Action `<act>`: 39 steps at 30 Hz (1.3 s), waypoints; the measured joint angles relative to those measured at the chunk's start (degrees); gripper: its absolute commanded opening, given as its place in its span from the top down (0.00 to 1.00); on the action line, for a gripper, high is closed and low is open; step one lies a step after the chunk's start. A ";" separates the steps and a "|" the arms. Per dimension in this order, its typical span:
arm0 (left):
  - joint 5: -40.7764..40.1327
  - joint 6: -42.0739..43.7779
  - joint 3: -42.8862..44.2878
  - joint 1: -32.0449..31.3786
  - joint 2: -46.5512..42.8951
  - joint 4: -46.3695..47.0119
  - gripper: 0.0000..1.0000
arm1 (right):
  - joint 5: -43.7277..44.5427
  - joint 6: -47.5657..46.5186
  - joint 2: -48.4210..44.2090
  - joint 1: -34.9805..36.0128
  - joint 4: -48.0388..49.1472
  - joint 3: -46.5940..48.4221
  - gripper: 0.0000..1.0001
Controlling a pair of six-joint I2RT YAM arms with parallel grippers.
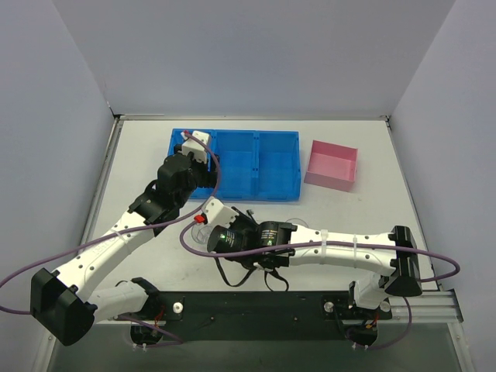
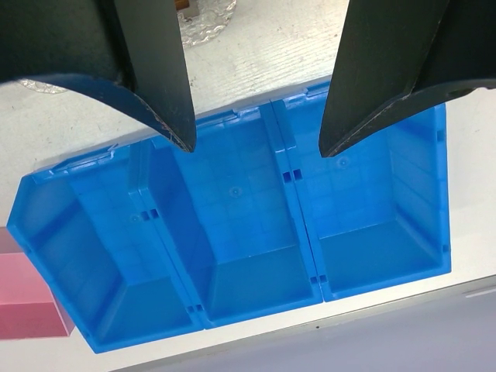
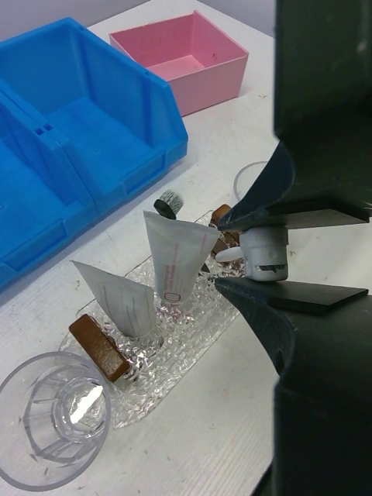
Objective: Prepare toiletry sets of a toothbrush and toothpaste on the tray
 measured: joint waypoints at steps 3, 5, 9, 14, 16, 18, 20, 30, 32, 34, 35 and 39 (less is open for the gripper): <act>0.00 0.00 0.00 0.02 0.02 0.00 0.25 | -0.37 -0.02 0.07 -0.26 0.17 -0.37 1.00; 0.00 0.00 0.00 0.02 0.02 0.00 0.25 | -0.48 -0.15 0.13 -0.44 0.15 -0.52 1.00; 0.00 0.00 0.00 0.04 0.09 0.00 0.25 | -0.83 -0.48 0.85 -0.96 0.24 -0.52 1.00; 0.00 0.00 0.00 0.04 0.17 0.00 0.25 | -1.33 -0.94 2.03 -1.73 0.66 -1.03 1.00; 0.02 0.00 0.00 0.04 0.17 0.00 0.25 | -1.86 -1.09 2.05 -2.10 0.61 -1.46 1.00; 0.04 0.00 0.00 0.02 0.17 0.00 0.25 | -2.32 -1.25 2.12 -2.56 0.74 -1.46 1.00; 0.04 0.00 0.00 0.02 0.17 0.00 0.25 | -2.86 -1.31 2.14 -2.97 0.94 -1.46 1.00; 0.02 0.00 0.00 0.02 0.17 0.00 0.25 | -5.75 -1.46 3.02 -4.74 1.09 -1.70 1.00; -0.02 0.00 0.00 0.02 0.17 0.00 0.25 | -6.32 -1.46 3.02 -4.90 1.11 -1.86 1.00; -0.20 0.00 0.00 0.02 0.17 0.00 0.25 | -6.78 -1.46 3.02 -5.20 1.11 -1.90 1.00; -0.24 0.00 0.00 0.02 0.17 0.00 0.25 | -6.95 -1.46 3.02 -5.40 1.14 -1.90 1.00; -0.66 0.00 0.00 0.02 0.17 -0.02 0.25 | -7.78 -1.46 3.23 -6.03 1.25 -1.92 1.00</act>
